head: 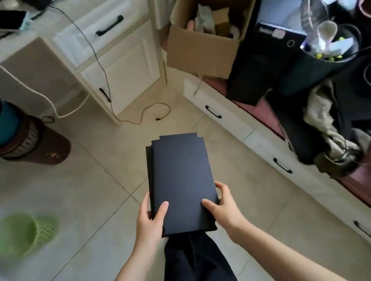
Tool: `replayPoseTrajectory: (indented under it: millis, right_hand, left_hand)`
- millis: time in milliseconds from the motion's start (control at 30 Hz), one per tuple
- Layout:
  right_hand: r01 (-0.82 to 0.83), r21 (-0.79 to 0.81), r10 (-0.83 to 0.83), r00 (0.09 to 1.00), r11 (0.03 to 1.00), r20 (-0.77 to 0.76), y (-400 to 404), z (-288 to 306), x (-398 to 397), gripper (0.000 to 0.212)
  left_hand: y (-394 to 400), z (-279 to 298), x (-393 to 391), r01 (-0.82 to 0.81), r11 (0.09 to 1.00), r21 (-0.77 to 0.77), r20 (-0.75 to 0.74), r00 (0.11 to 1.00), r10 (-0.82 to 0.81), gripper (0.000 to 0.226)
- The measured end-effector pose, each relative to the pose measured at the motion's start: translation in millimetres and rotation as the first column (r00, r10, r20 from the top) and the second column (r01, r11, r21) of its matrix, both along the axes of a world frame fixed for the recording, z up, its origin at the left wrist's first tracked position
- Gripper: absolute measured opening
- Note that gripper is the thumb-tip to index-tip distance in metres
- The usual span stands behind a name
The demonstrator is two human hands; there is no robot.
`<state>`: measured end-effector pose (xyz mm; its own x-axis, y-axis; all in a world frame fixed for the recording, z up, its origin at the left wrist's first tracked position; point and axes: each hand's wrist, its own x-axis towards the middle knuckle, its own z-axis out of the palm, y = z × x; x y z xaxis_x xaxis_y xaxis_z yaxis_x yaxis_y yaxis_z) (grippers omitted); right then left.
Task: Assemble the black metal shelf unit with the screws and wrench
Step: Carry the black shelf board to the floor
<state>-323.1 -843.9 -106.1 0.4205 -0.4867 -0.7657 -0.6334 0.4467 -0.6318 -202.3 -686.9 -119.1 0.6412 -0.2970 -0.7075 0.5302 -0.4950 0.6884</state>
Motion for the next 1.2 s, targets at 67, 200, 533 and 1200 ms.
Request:
replayPoseTrajectory:
  millis: [67, 200, 533, 1200]
  right_hand:
    - [0.052, 0.011, -0.052, 0.998, 0.999, -0.032, -8.3, -28.1, -5.6, 0.056]
    - [0.133, 0.044, -0.129, 0.987, 0.99, -0.091, -21.3, -89.5, -16.5, 0.055]
    - [0.296, 0.108, -0.28, 0.949, 0.949, -0.143, -57.3, -294.3, -29.5, 0.049]
    - [0.129, -0.012, -0.129, 0.976, 0.992, -0.173, -92.9, -606.0, 4.4, 0.059]
  left_hand:
    - [-14.6, -25.5, 1.6, 0.056, 0.998, 0.002, -0.02, 0.998, -0.056, 0.065]
    - [-39.4, -84.5, 7.3, 0.174, 0.985, 0.007, -0.056, 0.983, -0.173, 0.068]
    - [-92.4, -288.9, 12.2, 0.389, 0.918, 0.084, -0.067, 0.921, -0.384, 0.068]
    - [-123.3, -605.3, 42.6, 0.409, 0.911, 0.05, -0.055, 0.912, -0.406, 0.07]
